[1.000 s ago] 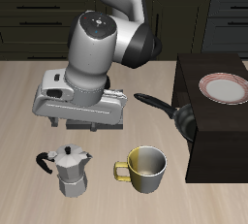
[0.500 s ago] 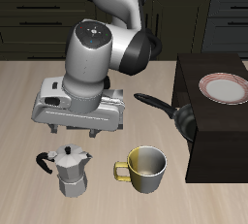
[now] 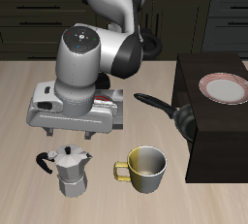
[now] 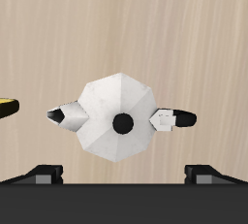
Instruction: Place the frying pan on the top layer of the shelf and place the moka pot on the stove
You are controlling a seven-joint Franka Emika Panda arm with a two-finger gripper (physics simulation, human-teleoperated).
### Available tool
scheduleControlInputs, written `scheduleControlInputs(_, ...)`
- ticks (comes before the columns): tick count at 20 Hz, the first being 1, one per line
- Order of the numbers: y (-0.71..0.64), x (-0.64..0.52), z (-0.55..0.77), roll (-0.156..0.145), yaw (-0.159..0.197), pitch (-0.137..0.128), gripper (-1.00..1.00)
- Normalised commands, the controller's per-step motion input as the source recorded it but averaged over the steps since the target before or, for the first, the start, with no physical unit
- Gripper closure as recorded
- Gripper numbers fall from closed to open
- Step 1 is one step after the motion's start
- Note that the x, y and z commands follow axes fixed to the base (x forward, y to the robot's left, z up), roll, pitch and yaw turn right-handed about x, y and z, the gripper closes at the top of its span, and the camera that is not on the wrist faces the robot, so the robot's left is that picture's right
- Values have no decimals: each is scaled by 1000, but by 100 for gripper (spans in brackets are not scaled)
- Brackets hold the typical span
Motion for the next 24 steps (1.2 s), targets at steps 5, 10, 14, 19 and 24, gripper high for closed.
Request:
scheduleControlInputs(5, -2, -80, -95, 23, 8, -12, -100)
scheduleControlInputs(10, -59, 64, -68, -6, 2, 9, -100)
scheduleControlInputs(14, 23, 40, 12, 6, -11, -9, -100)
scheduleControlInputs(19, 68, 16, -92, 11, -7, 8, -100)
scheduleControlInputs(24, 87, 25, -149, 12, 9, 16, -100)
